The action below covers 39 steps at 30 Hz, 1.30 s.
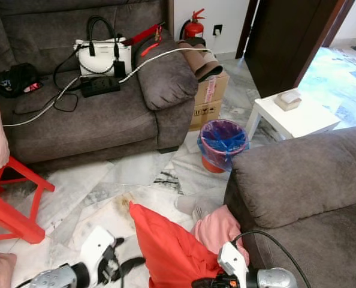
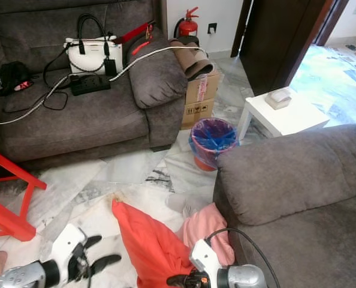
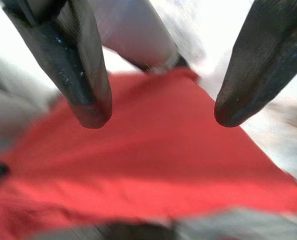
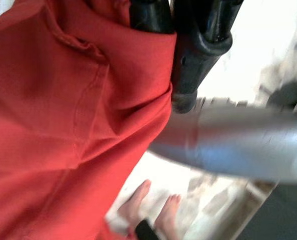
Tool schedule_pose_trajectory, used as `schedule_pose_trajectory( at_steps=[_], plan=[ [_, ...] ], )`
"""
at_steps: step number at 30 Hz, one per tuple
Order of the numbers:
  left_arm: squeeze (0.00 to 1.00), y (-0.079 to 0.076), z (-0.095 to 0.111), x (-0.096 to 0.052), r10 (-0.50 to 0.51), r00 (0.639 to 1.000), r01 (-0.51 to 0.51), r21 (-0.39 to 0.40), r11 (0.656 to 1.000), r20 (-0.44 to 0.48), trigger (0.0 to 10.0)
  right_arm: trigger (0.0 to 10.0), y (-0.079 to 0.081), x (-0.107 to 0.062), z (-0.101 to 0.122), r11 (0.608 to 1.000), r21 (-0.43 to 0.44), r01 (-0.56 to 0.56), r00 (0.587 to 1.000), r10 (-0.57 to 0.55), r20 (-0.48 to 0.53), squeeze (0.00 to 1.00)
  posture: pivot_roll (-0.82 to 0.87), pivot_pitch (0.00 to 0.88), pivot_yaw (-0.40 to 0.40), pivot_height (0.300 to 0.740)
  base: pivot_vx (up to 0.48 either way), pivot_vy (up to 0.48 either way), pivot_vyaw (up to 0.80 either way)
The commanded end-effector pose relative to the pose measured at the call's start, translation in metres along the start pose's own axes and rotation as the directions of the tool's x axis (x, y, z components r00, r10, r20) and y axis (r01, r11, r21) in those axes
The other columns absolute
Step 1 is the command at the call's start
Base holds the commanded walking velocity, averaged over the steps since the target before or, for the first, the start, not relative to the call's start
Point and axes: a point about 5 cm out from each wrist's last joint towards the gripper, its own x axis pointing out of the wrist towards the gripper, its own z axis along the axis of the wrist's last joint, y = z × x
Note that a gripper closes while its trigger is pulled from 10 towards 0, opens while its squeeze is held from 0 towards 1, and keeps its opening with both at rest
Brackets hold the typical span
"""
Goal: Move the pillow to the sofa from floor
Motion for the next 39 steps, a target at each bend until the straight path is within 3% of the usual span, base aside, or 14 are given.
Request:
schedule_pose_trajectory(
  at_steps=[1,6,10,14,19,22,25,26,27,28,30,32,36,39],
  plan=[
    [0.0,-0.006,-0.007,-0.006,-0.07,0.996,0.069,-0.011,0.998,-0.059,10.0,10.0,0.005,0.001,0.002,0.997,-0.042,-0.063,0.998,0.063,-0.005,0.0,0.17,0.159,0.014,0.74,0.0,0.0,0.0],
    [0.0,-0.002,-0.015,-0.026,-0.153,0.959,0.173,0.066,0.983,-0.238,10.0,10.0,0.007,-0.008,-0.007,0.987,-0.1,-0.122,0.985,0.109,-0.134,0.0,0.17,0.156,0.014,0.74,0.0,0.0,0.0],
    [0.0,0.012,-0.023,-0.039,-0.104,0.918,0.183,0.177,0.967,-0.384,10.0,10.0,0.007,-0.018,-0.012,0.978,-0.136,-0.16,0.968,0.129,-0.214,0.0,0.16,0.153,0.013,0.74,0.0,0.0,0.0],
    [0.0,0.026,-0.029,-0.044,-0.003,0.898,0.139,0.278,0.95,-0.441,10.0,10.0,0.004,-0.024,-0.016,0.975,-0.179,-0.129,0.962,0.079,-0.262,0.0,0.16,0.149,0.014,0.74,0.0,0.0,0.0],
    [0.0,0.038,-0.021,-0.036,0.124,0.934,-0.007,0.33,0.944,-0.334,10.0,10.0,-0.006,-0.018,-0.001,0.99,-0.134,0.034,0.996,-0.045,-0.082,0.0,0.16,0.146,0.015,0.74,0.0,0.0,0.0],
    [0.0,0.046,-0.004,-0.029,0.232,0.958,-0.172,0.309,0.935,-0.168,10.0,10.0,-0.004,-0.012,0.004,0.99,-0.125,0.062,0.998,-0.063,0.001,0.0,0.16,0.144,0.016,0.74,0.0,0.0,0.0],
    [0.0,0.049,0.002,-0.027,0.289,0.952,-0.252,0.278,0.927,-0.101,10.0,10.0,-0.01,-0.01,0.008,0.981,-0.097,0.167,0.985,-0.162,0.054,0.0,0.16,0.139,0.016,0.74,0.0,0.0,0.0],
    [0.0,0.052,0.007,-0.025,0.346,0.938,-0.323,0.274,0.906,-0.037,10.0,10.0,-0.018,-0.009,0.018,0.955,-0.007,0.298,0.941,-0.292,0.17,0.0,0.16,0.136,0.016,0.74,0.0,0.0,0.0],
    [0.0,0.052,0.007,-0.025,0.346,0.938,-0.323,0.274,0.906,-0.037,10.0,10.0,-0.018,-0.009,0.018,0.955,-0.007,0.298,0.941,-0.292,0.17,0.0,0.16,0.136,0.016,0.74,0.0,0.0,0.0],
    [0.0,0.057,0.014,-0.021,0.453,0.889,-0.458,0.168,0.873,0.067,10.0,10.0,-0.025,-0.009,0.026,0.917,0.096,0.388,0.877,-0.399,0.269,0.0,0.16,0.132,0.015,0.74,0.0,0.0,0.0],
    [0.0,0.061,0.018,-0.018,0.55,0.825,-0.559,0.045,0.828,0.132,10.0,10.0,-0.029,-0.009,0.031,0.884,0.174,0.433,0.822,-0.467,0.327,0.0,0.16,0.128,0.015,0.74,0.0,0.0,0.0],
    [0.0,0.063,0.022,-0.011,0.699,0.69,-0.68,-0.162,0.715,0.186,10.0,10.0,-0.033,-0.009,0.034,0.815,0.356,0.457,0.712,-0.575,0.403,0.0,0.15,0.123,0.014,0.74,0.0,0.0,0.0],
    [0.0,0.055,0.028,0.0,0.749,0.625,-0.688,-0.299,0.661,0.219,10.0,10.0,-0.032,-0.005,0.034,0.777,0.45,0.44,0.651,-0.621,0.437,0.0,0.15,0.113,0.017,0.74,0.0,0.0,0.0],
    [0.0,0.047,0.034,0.007,0.74,0.622,-0.67,-0.315,0.672,0.256,10.0,10.0,-0.03,-0.001,0.032,0.761,0.475,0.443,0.634,-0.64,0.434,0.0,0.15,0.111,0.019,0.74,0.0,0.0,0.0]
  ],
)
